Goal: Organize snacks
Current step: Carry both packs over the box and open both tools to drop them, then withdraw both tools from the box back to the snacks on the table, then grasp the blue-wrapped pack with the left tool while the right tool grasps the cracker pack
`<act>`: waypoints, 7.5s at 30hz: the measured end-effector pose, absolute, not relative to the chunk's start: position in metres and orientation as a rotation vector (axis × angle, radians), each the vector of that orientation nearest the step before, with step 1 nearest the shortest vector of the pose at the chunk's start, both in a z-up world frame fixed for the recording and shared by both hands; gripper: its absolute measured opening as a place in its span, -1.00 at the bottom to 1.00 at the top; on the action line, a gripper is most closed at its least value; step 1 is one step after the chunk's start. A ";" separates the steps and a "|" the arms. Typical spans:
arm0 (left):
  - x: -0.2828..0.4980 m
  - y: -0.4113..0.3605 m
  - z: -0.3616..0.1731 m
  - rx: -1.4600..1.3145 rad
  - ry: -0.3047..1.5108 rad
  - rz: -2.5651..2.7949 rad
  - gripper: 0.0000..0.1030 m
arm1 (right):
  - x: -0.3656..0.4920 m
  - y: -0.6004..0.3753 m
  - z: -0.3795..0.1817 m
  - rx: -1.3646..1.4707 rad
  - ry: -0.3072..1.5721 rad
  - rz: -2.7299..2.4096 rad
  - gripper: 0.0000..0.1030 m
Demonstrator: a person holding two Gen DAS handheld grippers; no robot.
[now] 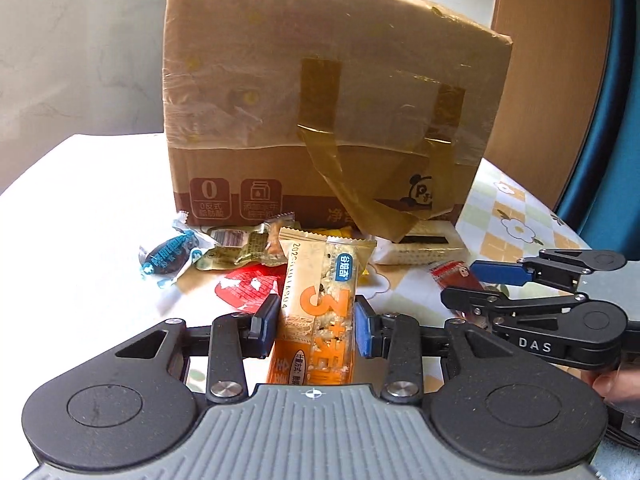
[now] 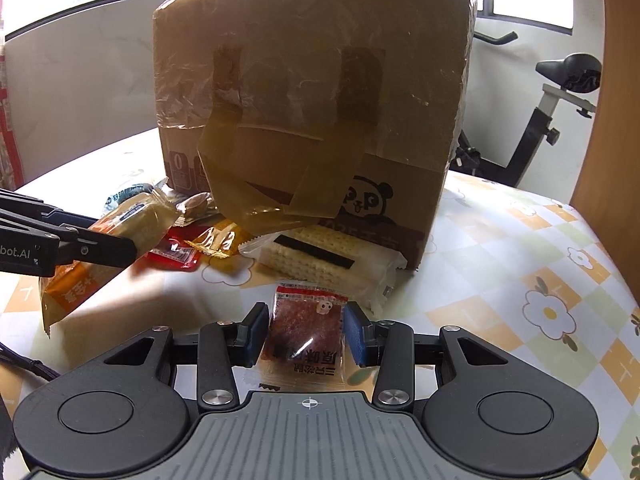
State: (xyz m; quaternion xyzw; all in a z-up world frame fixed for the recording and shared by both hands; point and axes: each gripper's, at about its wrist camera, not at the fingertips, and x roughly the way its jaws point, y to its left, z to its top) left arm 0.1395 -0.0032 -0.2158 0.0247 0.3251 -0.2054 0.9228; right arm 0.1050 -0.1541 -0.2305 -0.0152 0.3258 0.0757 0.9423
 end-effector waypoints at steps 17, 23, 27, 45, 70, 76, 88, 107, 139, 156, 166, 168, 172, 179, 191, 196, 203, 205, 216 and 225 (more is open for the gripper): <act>0.139 0.015 -0.190 -0.008 0.606 -0.373 -0.21 | 0.096 -0.166 -0.217 0.011 0.633 0.126 -0.26; 0.146 0.024 -0.151 -0.037 0.526 -0.379 -0.21 | 0.090 -0.173 -0.179 -0.014 0.547 0.131 -0.26; 0.150 0.023 -0.113 -0.040 0.436 -0.404 -0.21 | 0.093 -0.181 -0.135 -0.038 0.443 0.138 -0.26; 0.255 -0.056 -0.027 -0.028 0.394 -0.557 -0.21 | 0.221 -0.214 -0.033 -0.076 0.400 0.142 -0.26; 0.301 -0.077 -0.043 0.027 0.504 -0.465 0.41 | 0.230 -0.211 -0.050 -0.031 0.458 0.118 -0.06; 0.276 -0.038 -0.025 0.053 0.453 -0.414 0.41 | 0.202 -0.213 -0.047 -0.010 0.429 0.095 -0.06; 0.254 0.081 -0.024 -0.011 0.459 -0.257 0.40 | 0.148 -0.225 -0.070 0.077 0.368 0.005 -0.06; 0.232 0.082 -0.132 -0.069 0.632 -0.315 0.39 | 0.156 -0.184 -0.211 0.098 0.734 0.094 -0.03; 0.214 0.091 -0.168 -0.109 0.703 -0.273 0.38 | 0.198 -0.144 -0.216 -0.098 0.795 0.293 0.35; 0.215 0.087 -0.173 -0.109 0.712 -0.271 0.38 | 0.158 -0.150 -0.223 0.119 0.888 0.204 0.12; 0.210 0.078 -0.177 -0.083 0.719 -0.283 0.38 | 0.150 -0.142 -0.230 0.005 0.798 0.197 -0.16; 0.210 0.078 -0.179 -0.070 0.721 -0.280 0.38 | 0.150 -0.148 -0.232 0.043 0.773 0.163 -0.16; 0.219 0.081 -0.189 -0.074 0.755 -0.273 0.38 | 0.144 -0.151 -0.235 0.053 0.736 0.130 -0.16; 0.245 0.080 -0.190 -0.102 0.735 -0.286 0.39 | 0.146 -0.149 -0.239 0.059 0.730 0.113 -0.16; 0.273 0.059 -0.210 -0.042 0.765 -0.350 0.40 | 0.143 -0.154 -0.239 0.085 0.722 0.120 -0.16; 0.262 0.056 -0.214 -0.003 0.762 -0.335 0.31 | 0.143 -0.157 -0.239 0.095 0.721 0.123 -0.16; 0.241 0.053 -0.211 0.000 0.778 -0.293 0.26 | 0.143 -0.157 -0.238 0.097 0.721 0.124 -0.16; 0.233 0.055 -0.211 -0.034 0.780 -0.279 0.26 | 0.143 -0.157 -0.238 0.097 0.721 0.125 -0.16; 0.179 0.080 -0.215 -0.279 0.758 -0.178 0.51 | 0.143 -0.158 -0.238 0.102 0.721 0.130 -0.16; 0.164 0.064 -0.217 -0.145 0.732 -0.195 0.33 | 0.143 -0.158 -0.239 0.097 0.722 0.129 -0.16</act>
